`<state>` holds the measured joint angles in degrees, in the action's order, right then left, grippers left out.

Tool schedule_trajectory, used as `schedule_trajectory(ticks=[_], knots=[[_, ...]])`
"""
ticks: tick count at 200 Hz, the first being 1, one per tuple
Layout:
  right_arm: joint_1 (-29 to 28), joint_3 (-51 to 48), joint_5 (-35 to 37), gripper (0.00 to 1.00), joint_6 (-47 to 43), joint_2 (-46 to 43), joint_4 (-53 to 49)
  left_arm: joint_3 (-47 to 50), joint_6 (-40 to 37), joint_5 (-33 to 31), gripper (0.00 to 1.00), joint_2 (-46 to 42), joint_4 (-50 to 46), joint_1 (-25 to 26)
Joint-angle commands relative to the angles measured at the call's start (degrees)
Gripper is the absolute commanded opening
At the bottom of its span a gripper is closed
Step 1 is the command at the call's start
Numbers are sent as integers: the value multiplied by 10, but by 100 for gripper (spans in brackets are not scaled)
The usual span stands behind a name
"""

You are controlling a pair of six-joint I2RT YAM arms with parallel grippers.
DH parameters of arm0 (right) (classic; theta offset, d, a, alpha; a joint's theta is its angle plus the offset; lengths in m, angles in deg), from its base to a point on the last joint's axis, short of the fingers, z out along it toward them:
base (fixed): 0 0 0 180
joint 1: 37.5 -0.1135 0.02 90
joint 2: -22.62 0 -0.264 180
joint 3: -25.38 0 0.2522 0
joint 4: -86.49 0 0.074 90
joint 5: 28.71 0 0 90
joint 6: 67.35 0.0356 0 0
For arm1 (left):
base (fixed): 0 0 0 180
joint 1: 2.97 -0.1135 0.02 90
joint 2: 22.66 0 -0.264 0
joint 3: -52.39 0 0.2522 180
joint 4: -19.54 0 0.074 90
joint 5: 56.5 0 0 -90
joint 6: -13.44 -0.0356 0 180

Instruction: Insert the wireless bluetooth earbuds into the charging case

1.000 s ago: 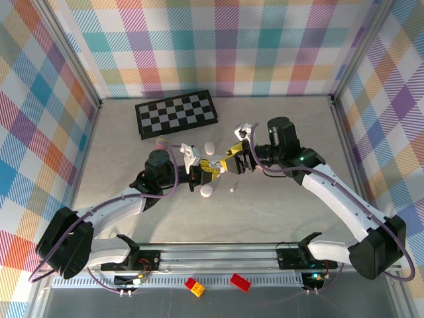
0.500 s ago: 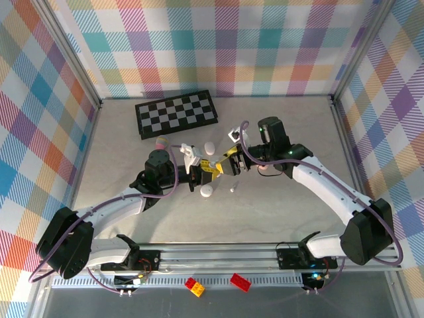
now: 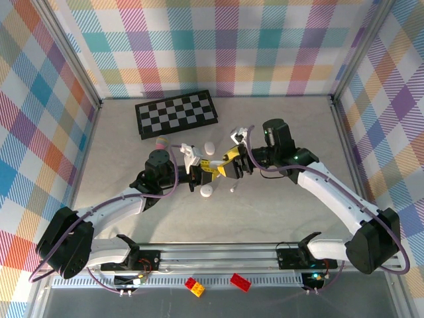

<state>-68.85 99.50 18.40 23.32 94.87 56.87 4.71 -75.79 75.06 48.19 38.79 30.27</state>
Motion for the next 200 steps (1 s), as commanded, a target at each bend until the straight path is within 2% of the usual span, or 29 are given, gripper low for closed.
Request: schedule_trajectory(ticks=[1, 20, 65, 143, 160, 192, 200], knots=[[-2, -13, 64, 73, -8, -6, 21, -14, 9, 21, 5, 3, 13, -3], [-2, -18, 72, 73, -18, 4, 25, -13, 11, 26, 5, 0, 15, -3], [-2, -24, -18, 58, -55, 27, 6, -21, 29, 12, 5, 1, 10, -3], [2, -28, -17, 31, -48, 31, 17, -29, 39, 16, 6, 12, 4, -4], [4, -30, -17, 27, -45, 28, 21, -26, 33, 13, 7, 8, 1, -4], [8, -37, -9, 22, -33, 22, 33, -20, 20, -6, 16, -2, -5, -4], [11, -39, -10, 22, -28, 22, 37, -18, 23, -18, 26, -4, -3, -4]])
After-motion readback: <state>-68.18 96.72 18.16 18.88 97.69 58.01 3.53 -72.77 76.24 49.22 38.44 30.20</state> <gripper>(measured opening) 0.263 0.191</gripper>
